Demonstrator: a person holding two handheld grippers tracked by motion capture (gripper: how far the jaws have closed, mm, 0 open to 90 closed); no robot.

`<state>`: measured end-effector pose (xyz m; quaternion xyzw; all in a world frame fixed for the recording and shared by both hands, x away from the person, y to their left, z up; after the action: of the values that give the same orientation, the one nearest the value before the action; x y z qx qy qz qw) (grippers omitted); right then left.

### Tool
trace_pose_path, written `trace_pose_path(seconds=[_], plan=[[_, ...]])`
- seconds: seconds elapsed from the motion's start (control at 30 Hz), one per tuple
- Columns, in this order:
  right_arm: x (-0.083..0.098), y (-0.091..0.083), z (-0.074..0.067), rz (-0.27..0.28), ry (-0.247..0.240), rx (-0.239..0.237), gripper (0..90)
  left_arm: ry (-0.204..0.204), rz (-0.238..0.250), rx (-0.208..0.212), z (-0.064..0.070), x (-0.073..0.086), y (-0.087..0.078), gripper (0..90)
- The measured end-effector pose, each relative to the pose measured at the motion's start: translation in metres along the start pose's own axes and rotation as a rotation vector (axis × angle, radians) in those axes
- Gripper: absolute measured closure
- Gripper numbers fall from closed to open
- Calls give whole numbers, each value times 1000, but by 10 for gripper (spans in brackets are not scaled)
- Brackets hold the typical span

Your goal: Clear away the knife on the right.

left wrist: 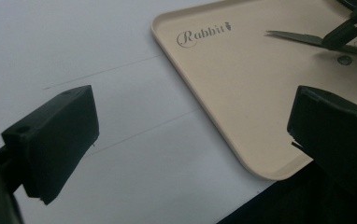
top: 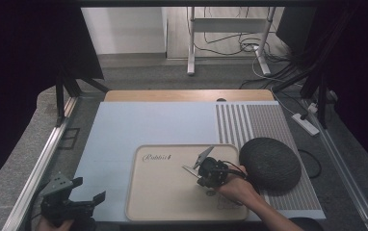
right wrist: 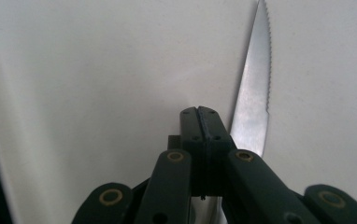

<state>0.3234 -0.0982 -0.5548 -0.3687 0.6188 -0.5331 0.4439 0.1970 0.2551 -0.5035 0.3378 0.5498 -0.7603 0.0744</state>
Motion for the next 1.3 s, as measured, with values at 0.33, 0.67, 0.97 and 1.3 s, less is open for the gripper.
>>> trace_pose_path(seconds=[0.33, 0.67, 0.97, 1.3], plan=[[8, 4, 24, 0, 75, 33, 897, 3, 0, -2, 0, 0, 0, 22], [35, -5, 55, -21, 180, 106, 898, 5, -2, -3, 1, 0, 0, 22], [68, -12, 66, -5, 263, 66, 898, 3, -3, -2, 0, 0, 0, 22], [80, -15, 67, -14, 276, 54, 897, 0, -5, -3, 0, 0, 0, 23]])
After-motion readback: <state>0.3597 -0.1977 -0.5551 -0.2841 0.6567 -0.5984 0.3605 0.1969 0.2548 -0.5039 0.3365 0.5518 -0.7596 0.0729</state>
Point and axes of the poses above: each handheld gripper's, and its own axes: y roughly forward along the jaws, x roughly out of its underside, z roughly to its right, the point moved 6 cm from there along y, roughly forward along the jaws, and after that the axes turned 13 degrees about -z, right-handed, at the moved point
